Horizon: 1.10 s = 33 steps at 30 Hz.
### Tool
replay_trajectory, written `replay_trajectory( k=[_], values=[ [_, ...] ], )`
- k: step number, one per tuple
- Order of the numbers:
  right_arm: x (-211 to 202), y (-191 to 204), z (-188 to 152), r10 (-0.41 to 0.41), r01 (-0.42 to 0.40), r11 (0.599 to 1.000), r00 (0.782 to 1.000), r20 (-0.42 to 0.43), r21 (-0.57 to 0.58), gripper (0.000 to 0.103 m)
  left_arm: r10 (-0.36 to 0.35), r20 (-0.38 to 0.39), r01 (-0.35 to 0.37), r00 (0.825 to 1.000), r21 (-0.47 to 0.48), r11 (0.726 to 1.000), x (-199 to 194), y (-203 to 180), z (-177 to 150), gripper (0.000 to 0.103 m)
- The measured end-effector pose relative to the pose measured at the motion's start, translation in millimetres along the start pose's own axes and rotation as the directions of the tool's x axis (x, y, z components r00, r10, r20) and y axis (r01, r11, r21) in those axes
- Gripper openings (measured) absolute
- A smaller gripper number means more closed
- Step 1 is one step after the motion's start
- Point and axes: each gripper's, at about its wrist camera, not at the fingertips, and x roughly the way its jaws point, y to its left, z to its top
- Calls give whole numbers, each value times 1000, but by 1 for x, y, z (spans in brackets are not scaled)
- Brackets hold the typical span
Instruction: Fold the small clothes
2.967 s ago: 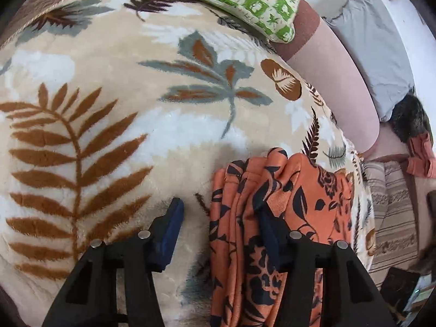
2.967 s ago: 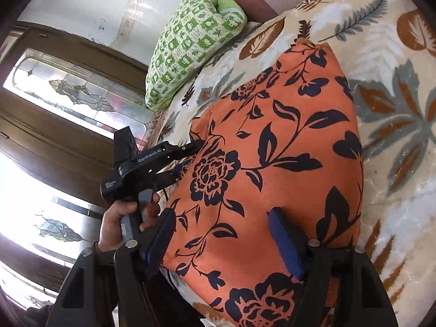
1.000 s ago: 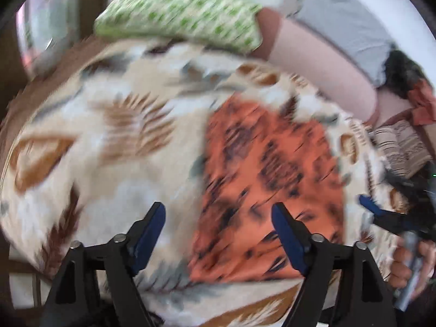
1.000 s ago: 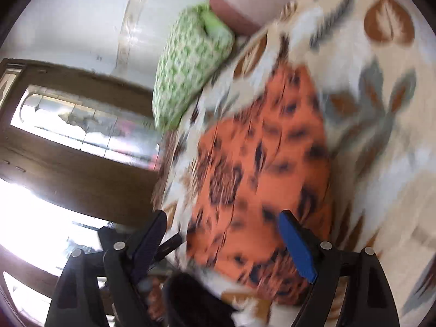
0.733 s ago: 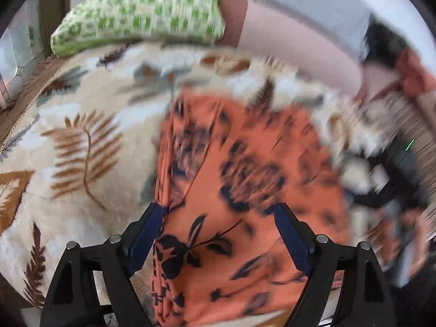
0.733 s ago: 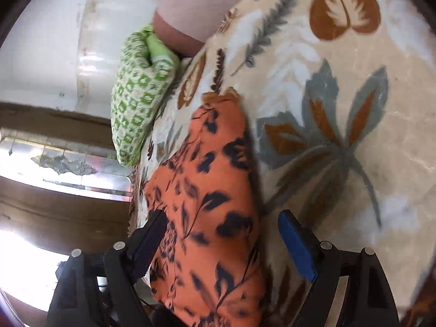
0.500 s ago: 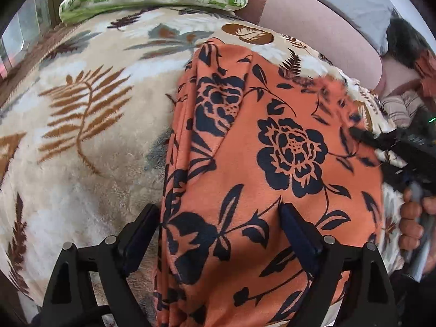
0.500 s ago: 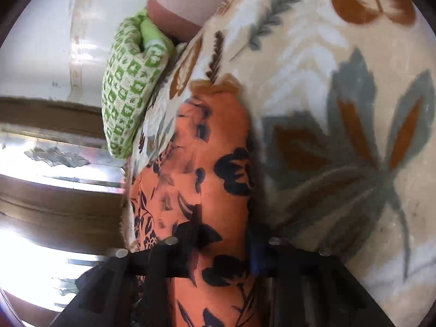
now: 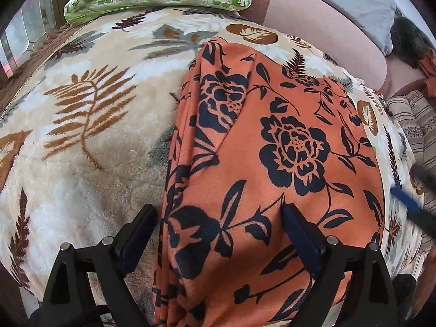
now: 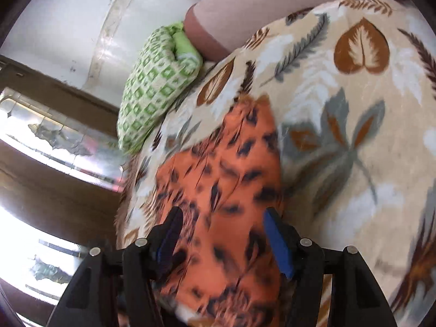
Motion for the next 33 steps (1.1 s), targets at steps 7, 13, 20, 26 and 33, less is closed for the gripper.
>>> replay_trajectory(
  k=[7, 13, 20, 26, 33],
  values=[
    [21, -21, -30, -4, 7, 998, 998, -56, 57, 66, 0, -6, 0, 1000, 1, 1000, -1, 0, 0, 94],
    [27, -11, -26, -7, 9, 1000, 995, -101, 17, 38, -7, -8, 7, 1000, -6, 1000, -2, 2, 0, 94],
    [16, -21, -28, 9, -7, 1000, 996, -86, 28, 68, -114, 107, 121, 988, -63, 991, -42, 26, 5, 94],
    [-19, -9, -2, 34, -35, 999, 998, 60, 18, 78, -148, 89, 160, 985, -151, 975, -37, 60, 4, 94],
    [12, 47, 11, 152, -155, 982, 988, -30, -109, 86, -68, -4, 68, 998, -89, 994, -24, 50, -39, 94]
  ],
)
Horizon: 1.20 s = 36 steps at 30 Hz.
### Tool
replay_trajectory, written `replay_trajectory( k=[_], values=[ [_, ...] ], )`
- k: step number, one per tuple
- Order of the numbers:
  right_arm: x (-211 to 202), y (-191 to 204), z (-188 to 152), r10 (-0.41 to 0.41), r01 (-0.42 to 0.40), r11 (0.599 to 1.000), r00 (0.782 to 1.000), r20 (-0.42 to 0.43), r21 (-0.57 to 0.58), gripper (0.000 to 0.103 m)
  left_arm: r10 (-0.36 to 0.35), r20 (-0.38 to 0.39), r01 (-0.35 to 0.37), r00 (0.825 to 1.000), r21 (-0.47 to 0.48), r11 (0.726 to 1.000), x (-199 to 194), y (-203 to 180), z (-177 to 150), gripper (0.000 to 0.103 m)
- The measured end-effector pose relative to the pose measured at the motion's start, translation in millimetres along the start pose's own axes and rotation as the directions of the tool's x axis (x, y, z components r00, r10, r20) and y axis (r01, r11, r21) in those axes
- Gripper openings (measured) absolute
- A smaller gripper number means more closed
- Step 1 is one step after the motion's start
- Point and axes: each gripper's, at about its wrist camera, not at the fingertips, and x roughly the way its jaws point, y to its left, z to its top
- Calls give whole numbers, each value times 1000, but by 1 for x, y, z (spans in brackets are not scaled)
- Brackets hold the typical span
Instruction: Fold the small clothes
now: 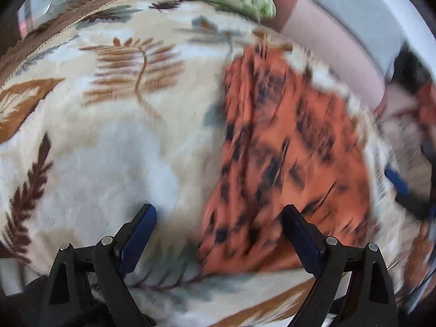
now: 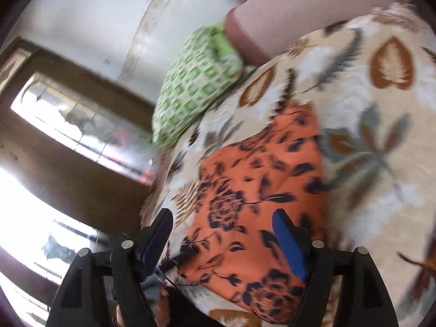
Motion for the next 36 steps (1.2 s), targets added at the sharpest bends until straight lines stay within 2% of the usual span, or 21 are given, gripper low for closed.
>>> replay_trajectory(
  k=[1, 2, 6, 9, 11, 12, 14, 15, 19, 20, 22, 24, 25, 26, 27, 29, 32, 33, 34, 35, 36],
  values=[
    [21, -9, -1, -52, 54, 998, 997, -63, 19, 90, 24, 17, -25, 1000, 38, 999, -1, -3, -3, 94],
    [43, -20, -3, -111, 117, 993, 984, -137, 35, 90, 45, 16, -46, 999, 45, 998, -4, -6, -5, 94],
    [46, -13, -5, -127, 128, 992, 986, -109, 7, 91, -39, 63, 40, 997, -13, 999, -28, -1, -6, 93],
    [48, -16, -3, -124, 127, 992, 984, -124, 16, 91, -81, 20, 82, 997, -35, 996, -18, 3, -11, 93],
    [47, -19, -4, -117, 121, 992, 986, -120, 26, 91, -60, 6, 60, 998, -69, 996, -3, 15, -17, 70],
    [48, -18, -5, -115, 119, 993, 986, -118, 24, 91, -78, 23, 80, 997, -90, 993, -4, 20, -20, 67],
    [44, -19, -8, -115, 116, 993, 986, -122, 6, 91, -189, 31, 191, 982, -120, 974, -10, 27, -21, 23],
    [46, -19, -8, -115, 115, 993, 986, -123, -4, 91, -237, 17, 237, 971, -139, 961, -8, 29, -22, 23],
    [40, -23, -9, -104, 105, 994, 987, -121, 5, 91, -246, 12, 245, 969, -145, 959, -6, 29, -23, 26],
    [40, -24, -8, -101, 102, 995, 987, -122, 4, 91, -257, 8, 255, 966, -152, 955, -8, 29, -22, 33],
    [39, -25, -8, -89, 90, 996, 988, -125, 1, 91, -271, 24, 271, 962, -146, 951, -18, 30, -19, 39],
    [38, -27, -8, -75, 76, 997, 989, -126, 5, 91, -274, 82, 283, 958, -120, 952, -33, 26, -12, 52],
    [37, -28, -8, -67, 69, 998, 990, -127, 10, 91, -278, 128, 292, 952, -111, 950, -42, 24, -4, 64],
    [37, -29, -8, -65, 67, 998, 990, -128, 13, 91, -287, 157, 305, 945, -107, 947, -45, 23, 4, 69],
    [37, -29, -7, -65, 67, 998, 990, -129, 13, 91, -300, 184, 321, 936, -95, 942, -45, 20, 17, 69],
    [37, -28, -8, -66, 67, 998, 989, -130, 6, 91, -317, 187, 338, 930, -92, 937, -36, 16, 43, 69],
    [35, -28, -9, -63, 63, 998, 990, -125, 2, 91, -313, 150, 332, 938, -125, 935, -1, 12, 83, 69],
    [34, -28, -10, -61, 62, 998, 990, -124, 1, 91, -306, 110, 318, 946, -119, 941, 11, 10, 91, 67],
    [34, -29, -10, -60, 60, 998, 991, -123, 1, 91, -279, 30, 280, 960, -114, 953, 30, 8, 96, 31],
    [34, -29, -11, -59, 59, 998, 991, -124, -2, 91, -242, -52, 234, 969, -123, 964, 45, 11, 92, 19],
    [34, -28, -11, -56, 56, 998, 990, -128, -4, 91, -256, -60, 244, 965, -155, 957, 53, 16, 89, 19]
  ],
)
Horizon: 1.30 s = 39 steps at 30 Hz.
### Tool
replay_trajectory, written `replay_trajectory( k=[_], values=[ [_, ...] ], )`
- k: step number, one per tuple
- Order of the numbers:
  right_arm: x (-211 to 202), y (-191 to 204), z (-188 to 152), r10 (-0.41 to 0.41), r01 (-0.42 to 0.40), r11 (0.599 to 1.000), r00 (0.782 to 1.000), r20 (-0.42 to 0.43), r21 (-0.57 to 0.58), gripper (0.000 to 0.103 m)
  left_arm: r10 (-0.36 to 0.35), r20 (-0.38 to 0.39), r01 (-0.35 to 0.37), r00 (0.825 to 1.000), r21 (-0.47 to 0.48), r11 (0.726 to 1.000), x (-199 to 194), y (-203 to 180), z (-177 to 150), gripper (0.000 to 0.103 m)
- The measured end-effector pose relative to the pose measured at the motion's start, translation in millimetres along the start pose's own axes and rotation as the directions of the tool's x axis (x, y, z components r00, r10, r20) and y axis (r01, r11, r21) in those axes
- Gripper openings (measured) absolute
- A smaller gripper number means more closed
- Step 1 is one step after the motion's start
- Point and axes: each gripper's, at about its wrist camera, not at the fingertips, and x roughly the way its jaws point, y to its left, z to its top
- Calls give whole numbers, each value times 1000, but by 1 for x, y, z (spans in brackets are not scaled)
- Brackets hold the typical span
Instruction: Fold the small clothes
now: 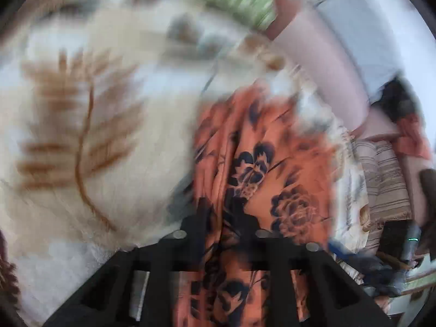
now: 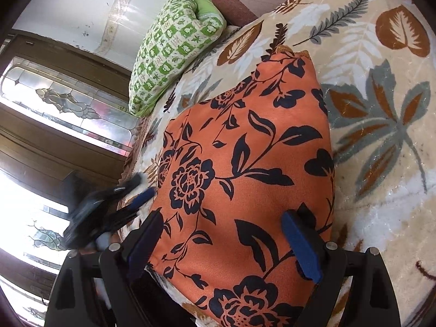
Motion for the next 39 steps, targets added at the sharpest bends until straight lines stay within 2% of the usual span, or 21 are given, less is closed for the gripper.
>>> replay_trajectory(
  k=[1, 4, 6, 8, 10, 12, 13, 14, 15, 16, 18, 21, 22, 23, 24, 27, 28, 29, 31, 33, 39],
  values=[
    [0, 1, 1, -2, 2, 1000, 1000, -10, -3, 91, -31, 13, 31, 999, -12, 999, -2, 4, -1, 19],
    [-12, 6, 8, 20, -20, 1000, 1000, -8, 6, 91, -35, 36, 34, 999, 21, 999, -11, 0, -2, 19],
    [-28, 7, 16, 58, -58, 998, 997, 45, -11, 91, -43, 44, 40, 998, 53, 998, -19, -6, -3, 29],
    [-44, 2, 25, 20, -19, 1000, 993, 114, -11, 91, -69, 76, 64, 995, 71, 995, -28, -12, -1, 65],
    [-46, -17, 33, -22, 18, 999, 992, 123, 31, 91, -109, 109, 100, 988, 80, 992, -29, -11, 1, 73],
    [-33, -38, 35, -22, 14, 995, 996, 81, 103, 91, -79, 80, 73, 994, 77, 994, -16, -9, 1, 73],
    [-18, -52, 33, 17, -21, 989, 999, 33, 149, 91, -12, 22, 10, 1000, 92, 996, 1, -7, -1, 58],
    [-4, -61, 30, 43, -40, 982, 999, -14, 183, 91, 4, 33, -8, 999, 127, 992, 4, -8, -3, 53],
    [8, -66, 26, 68, -56, 977, 996, -52, 205, 91, -6, 38, 0, 999, 138, 990, 1, -9, -5, 47],
    [17, -65, 20, 96, -83, 979, 993, -64, 187, 89, -38, 14, 36, 999, 131, 991, -1, -11, -3, 35],
    [18, -53, 17, 81, -73, 991, 995, -66, 114, 85, -11, 26, 7, 1000, 149, 989, -3, -15, -4, 35],
    [19, -46, 17, 59, -48, 992, 994, -92, 115, 85, 6, 41, -13, 999, 162, 987, -4, -23, -6, 38],
    [16, -45, 18, 65, -54, 991, 994, -88, 125, 86, 10, 51, -18, 999, 150, 989, -6, -22, -6, 44],
    [15, -46, 19, 74, -64, 989, 994, -77, 136, 86, 18, 54, -25, 998, 147, 989, -5, -25, -7, 54],
    [14, -48, 19, 78, -67, 986, 995, -67, 154, 86, 27, 55, -35, 998, 149, 988, -5, -25, -8, 58],
    [19, -53, 18, 76, -66, 984, 996, -54, 165, 86, 28, 50, -35, 998, 163, 986, -3, -22, -11, 60],
    [20, -50, 18, 57, -50, 990, 997, -49, 134, 83, 27, 45, -34, 999, 171, 985, -2, -21, -11, 52],
    [21, -49, 18, 37, -31, 992, 998, -46, 125, 79, 11, 31, -17, 999, 183, 983, 0, -21, -10, 40],
    [23, -52, 16, 21, -13, 990, 998, -54, 137, 56, 5, 20, -9, 1000, 185, 983, -3, -19, -12, 38],
    [22, -53, 14, 6, 0, 992, 999, -50, 124, 50, 20, 26, -25, 999, 200, 979, -2, -23, -14, 35],
    [20, -40, 14, -44, 46, 997, 998, -34, 69, 44, 65, 53, -76, 996, 223, 972, -3, -32, -17, 27]
  ],
)
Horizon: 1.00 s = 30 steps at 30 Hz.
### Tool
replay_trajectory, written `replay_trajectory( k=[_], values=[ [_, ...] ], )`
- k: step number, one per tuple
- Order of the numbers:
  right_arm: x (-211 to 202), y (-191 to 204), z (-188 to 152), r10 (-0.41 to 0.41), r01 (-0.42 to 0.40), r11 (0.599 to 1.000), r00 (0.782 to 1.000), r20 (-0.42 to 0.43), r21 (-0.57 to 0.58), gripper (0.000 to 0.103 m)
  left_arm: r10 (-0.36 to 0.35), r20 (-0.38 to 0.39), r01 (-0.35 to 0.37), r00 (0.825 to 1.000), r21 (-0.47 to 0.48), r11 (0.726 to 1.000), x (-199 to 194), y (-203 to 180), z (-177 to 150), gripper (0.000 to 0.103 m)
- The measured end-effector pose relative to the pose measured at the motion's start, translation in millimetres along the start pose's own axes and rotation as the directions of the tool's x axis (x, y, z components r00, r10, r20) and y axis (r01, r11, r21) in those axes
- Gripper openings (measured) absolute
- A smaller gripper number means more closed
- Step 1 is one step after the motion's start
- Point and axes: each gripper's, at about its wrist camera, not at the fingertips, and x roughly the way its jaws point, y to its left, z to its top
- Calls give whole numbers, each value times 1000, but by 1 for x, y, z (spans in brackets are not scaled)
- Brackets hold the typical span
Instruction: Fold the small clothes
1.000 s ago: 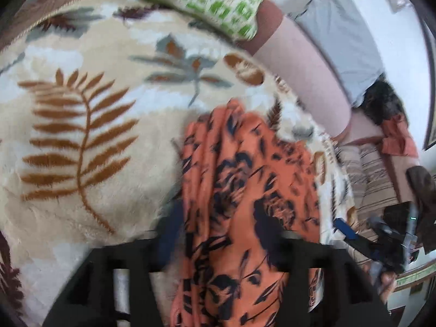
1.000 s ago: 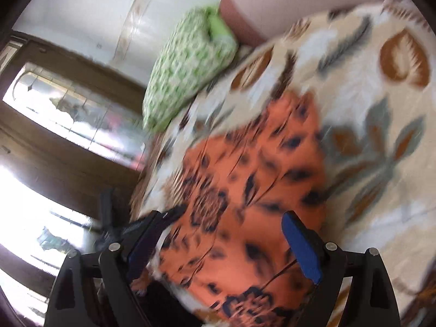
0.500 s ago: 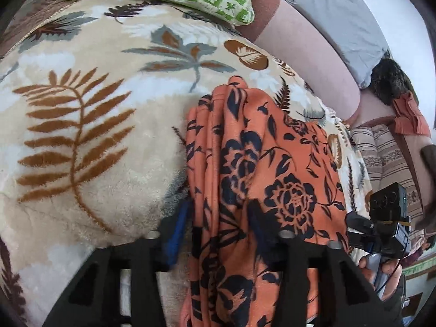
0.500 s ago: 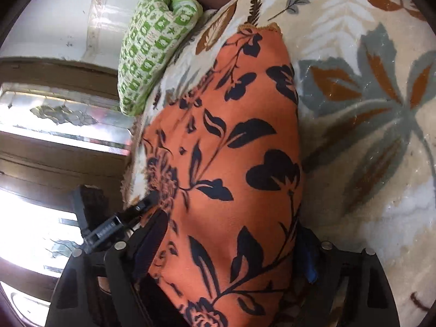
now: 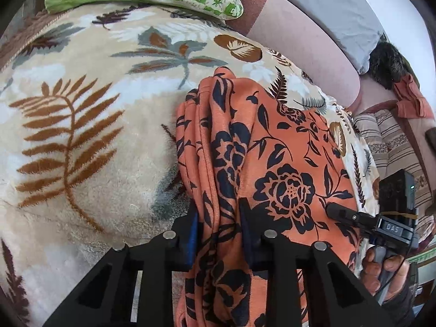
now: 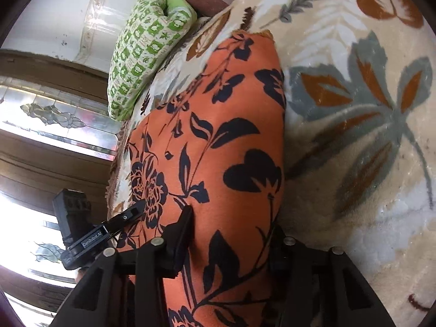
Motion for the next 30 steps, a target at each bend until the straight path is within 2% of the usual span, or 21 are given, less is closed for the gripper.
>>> replay_trajectory(
  k=[7, 11, 19, 22, 26, 30],
  values=[
    [-14, 28, 2, 1, 2, 996, 999, 33, -92, 37, 22, 45, -23, 999, 22, 1000, -16, -16, 0, 25],
    [-35, 42, 3, 8, 2, 989, 998, 65, -149, 36, 13, 91, -18, 996, 62, 998, -35, -39, 3, 24],
    [-115, 56, 30, 31, 20, 972, 978, 208, -235, 36, -54, 217, 19, 975, 162, 987, -64, -108, 35, 24],
    [-139, 48, 49, 32, 31, 970, 967, 252, -239, 36, -73, 241, 29, 968, 183, 983, -57, -131, 50, 24],
    [-146, 19, 68, 20, 37, 976, 967, 254, -216, 36, -64, 222, 23, 973, 180, 983, -20, -146, 62, 25],
    [-126, -31, 77, -13, 38, 992, 978, 207, -119, 36, -48, 130, 30, 990, 134, 991, 32, -141, 56, 25]
  ],
)
